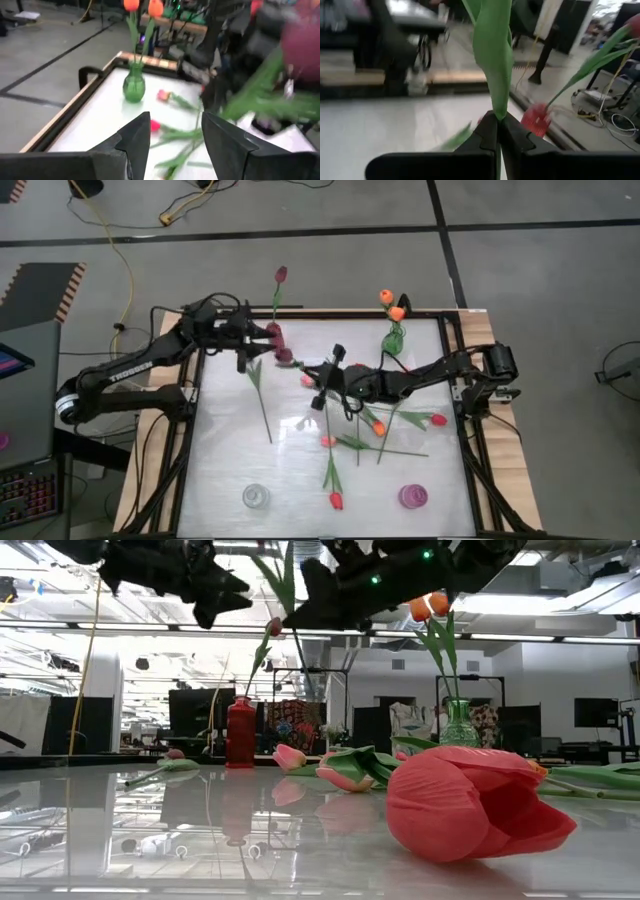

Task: Sort flowers into vase by color
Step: Put the dark red flower into the red vase

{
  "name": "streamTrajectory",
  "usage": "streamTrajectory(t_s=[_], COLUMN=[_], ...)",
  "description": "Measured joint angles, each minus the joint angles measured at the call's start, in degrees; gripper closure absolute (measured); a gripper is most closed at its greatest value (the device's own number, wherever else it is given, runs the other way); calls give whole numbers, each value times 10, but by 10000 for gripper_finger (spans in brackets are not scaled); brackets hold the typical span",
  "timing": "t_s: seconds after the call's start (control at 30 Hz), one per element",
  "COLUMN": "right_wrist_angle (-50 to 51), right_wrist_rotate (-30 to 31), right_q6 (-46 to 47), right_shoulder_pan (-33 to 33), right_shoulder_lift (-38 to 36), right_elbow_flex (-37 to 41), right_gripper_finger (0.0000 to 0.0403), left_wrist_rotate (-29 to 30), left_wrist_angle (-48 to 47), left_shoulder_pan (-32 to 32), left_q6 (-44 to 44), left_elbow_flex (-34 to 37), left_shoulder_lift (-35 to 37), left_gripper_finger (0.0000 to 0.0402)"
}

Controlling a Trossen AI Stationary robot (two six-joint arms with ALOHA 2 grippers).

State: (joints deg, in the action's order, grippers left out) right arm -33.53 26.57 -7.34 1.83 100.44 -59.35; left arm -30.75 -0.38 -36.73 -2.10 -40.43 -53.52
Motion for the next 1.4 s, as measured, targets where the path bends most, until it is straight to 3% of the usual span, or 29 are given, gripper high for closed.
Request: streamTrajectory(t_s=[0.23,0.6,0.9,1.27,1.4], right_wrist_angle=[-72,-74,-73,-73,-80], right_wrist_rotate=[-46,-99,-104,-104,-104], right_q6=[59,106,103,103,103], right_shoulder_pan=[-28,-47,-45,-45,-45], right_shoulder_lift=[0,-1,-1,-1,-1], right_elbow_flex=[0,0,0,0,0], right_gripper_finger=[368,366,366,366,366], left_wrist_rotate=[8,148,226,240,237], left_wrist_angle=[43,222,239,238,253], left_shoulder_pan=[52,185,196,196,196], left_q6=[-6,16,3,-1,2], left_elbow_flex=[15,23,23,23,23], left_shoulder_lift=[-8,-101,-122,-121,-124], left_gripper_finger=[237,237,237,237,256])
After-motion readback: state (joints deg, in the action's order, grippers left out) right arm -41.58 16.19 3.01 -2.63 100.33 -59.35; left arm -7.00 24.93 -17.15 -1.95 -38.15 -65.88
